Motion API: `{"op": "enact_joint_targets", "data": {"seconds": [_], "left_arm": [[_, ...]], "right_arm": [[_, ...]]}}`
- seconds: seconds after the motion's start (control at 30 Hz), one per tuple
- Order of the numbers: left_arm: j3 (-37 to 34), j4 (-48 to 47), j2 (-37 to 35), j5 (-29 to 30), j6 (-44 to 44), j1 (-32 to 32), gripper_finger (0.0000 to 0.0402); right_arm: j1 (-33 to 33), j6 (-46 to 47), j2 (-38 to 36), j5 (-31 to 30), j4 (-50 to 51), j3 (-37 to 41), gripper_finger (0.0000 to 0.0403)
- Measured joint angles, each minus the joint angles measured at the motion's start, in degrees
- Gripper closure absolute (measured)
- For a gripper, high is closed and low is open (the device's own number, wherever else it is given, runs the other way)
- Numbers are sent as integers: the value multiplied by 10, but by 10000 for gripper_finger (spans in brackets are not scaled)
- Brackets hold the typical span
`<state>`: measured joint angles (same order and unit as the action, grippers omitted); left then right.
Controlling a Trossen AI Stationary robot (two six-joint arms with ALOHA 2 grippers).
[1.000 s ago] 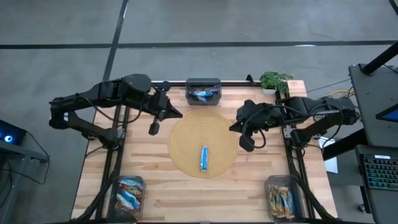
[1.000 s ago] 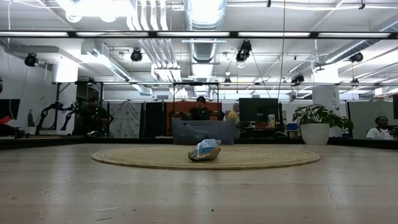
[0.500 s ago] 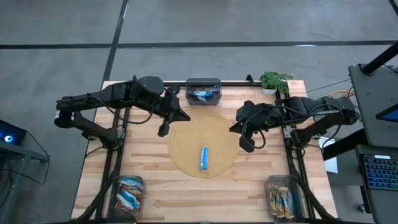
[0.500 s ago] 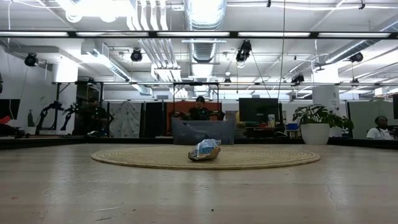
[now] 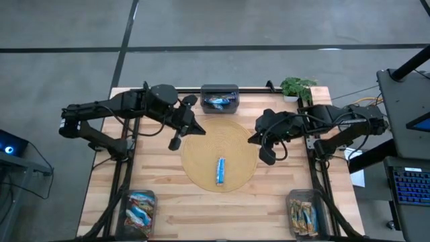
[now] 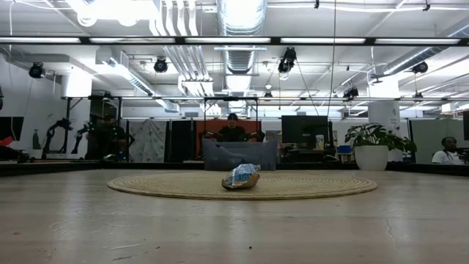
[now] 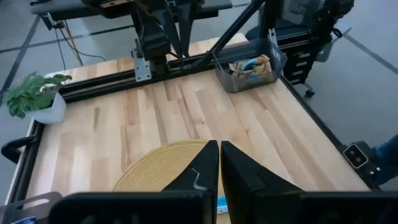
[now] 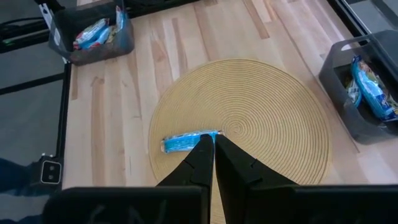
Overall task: Pick and place Granola Bars by type
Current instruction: Put the yellow granola bar into the right black bin
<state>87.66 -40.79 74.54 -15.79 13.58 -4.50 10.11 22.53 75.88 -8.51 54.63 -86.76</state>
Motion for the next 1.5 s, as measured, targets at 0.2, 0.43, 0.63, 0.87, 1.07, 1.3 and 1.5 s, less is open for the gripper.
{"op": "enact_joint_targets", "data": {"seconds": [0.2,0.43,0.63,0.87,1.07,1.3,1.5], "left_arm": [[0,-1,2,0,-14,1,401],[0,-17,22,-1,-44,1,366],[0,-45,52,0,-27,10,294],[21,-42,86,7,-20,32,229],[38,-43,121,16,24,47,209],[39,-51,157,99,150,67,208],[40,-47,199,99,135,69,208]], "right_arm": [[0,0,0,0,0,0,394],[0,0,0,0,0,0,394],[0,4,0,0,0,0,394],[0,43,-2,0,12,0,394],[0,45,-20,0,21,0,394],[0,58,-36,-4,22,0,394],[0,68,-37,-4,22,0,394]]}}
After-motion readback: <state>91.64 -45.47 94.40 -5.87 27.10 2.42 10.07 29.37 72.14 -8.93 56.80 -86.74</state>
